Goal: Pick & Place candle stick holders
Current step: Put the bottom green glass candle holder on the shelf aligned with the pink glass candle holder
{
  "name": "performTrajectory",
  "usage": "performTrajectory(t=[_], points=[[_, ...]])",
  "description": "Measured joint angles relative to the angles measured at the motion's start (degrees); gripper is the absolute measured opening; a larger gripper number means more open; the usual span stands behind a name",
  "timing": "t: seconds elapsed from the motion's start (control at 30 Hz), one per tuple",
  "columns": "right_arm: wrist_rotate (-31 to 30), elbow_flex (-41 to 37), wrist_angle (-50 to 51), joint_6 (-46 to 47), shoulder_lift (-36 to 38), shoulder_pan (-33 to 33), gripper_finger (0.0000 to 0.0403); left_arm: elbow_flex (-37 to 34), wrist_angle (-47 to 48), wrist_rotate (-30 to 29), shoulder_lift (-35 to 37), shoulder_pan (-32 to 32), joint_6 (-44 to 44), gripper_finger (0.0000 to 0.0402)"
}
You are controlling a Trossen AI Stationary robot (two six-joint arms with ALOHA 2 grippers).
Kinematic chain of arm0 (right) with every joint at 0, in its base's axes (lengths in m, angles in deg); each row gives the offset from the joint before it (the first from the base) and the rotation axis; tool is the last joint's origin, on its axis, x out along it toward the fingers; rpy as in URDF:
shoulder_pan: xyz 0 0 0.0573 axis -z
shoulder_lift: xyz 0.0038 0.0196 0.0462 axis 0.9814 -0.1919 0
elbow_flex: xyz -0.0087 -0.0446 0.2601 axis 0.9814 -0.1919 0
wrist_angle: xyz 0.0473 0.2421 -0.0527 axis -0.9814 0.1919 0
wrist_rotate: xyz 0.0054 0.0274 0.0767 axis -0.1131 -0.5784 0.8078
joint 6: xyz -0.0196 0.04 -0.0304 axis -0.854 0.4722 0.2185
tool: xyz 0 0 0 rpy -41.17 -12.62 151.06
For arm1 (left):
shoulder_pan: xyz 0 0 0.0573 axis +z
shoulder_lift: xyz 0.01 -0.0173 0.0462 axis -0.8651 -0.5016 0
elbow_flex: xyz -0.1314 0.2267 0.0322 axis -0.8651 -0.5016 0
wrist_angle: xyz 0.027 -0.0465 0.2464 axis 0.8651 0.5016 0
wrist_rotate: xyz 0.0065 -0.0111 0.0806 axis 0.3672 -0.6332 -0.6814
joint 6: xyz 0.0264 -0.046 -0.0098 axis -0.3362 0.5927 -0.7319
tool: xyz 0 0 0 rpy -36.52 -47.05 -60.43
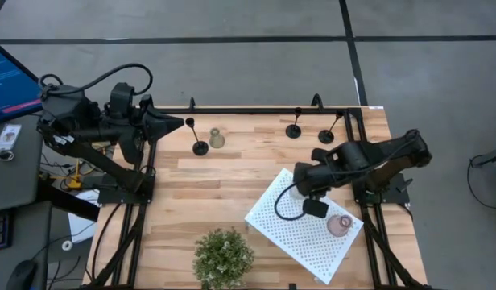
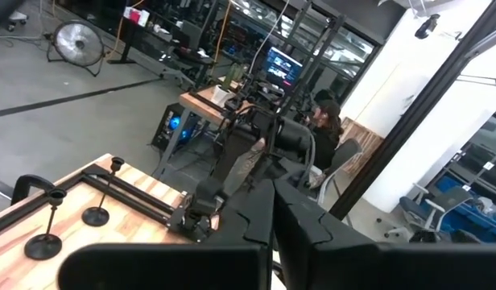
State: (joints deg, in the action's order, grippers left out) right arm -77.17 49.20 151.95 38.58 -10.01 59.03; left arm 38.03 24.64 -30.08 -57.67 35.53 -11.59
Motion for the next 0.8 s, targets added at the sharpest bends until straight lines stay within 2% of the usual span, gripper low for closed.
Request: performTrajectory(t=[0.17, 0.4, 0.8], points=[[2.6, -6.3, 0.2, 5.0, 3.9, -1.9, 0.0014, 0.0, 0.0, 0.0, 0.3, 0.0, 0.0, 0.0007], [5.9, -8.5, 0.0, 9.1, 6.6, -5.3, 0.0014, 0.0, 0.0, 0.0, 0.9, 0.0, -1.3, 0.0007], [6.6, -8.5, -0.6, 4.2, 4.5, -3.6, 0.0014, 0.0, 0.0, -0.2, 1.0, 0.0, -1.3, 0.0007]])
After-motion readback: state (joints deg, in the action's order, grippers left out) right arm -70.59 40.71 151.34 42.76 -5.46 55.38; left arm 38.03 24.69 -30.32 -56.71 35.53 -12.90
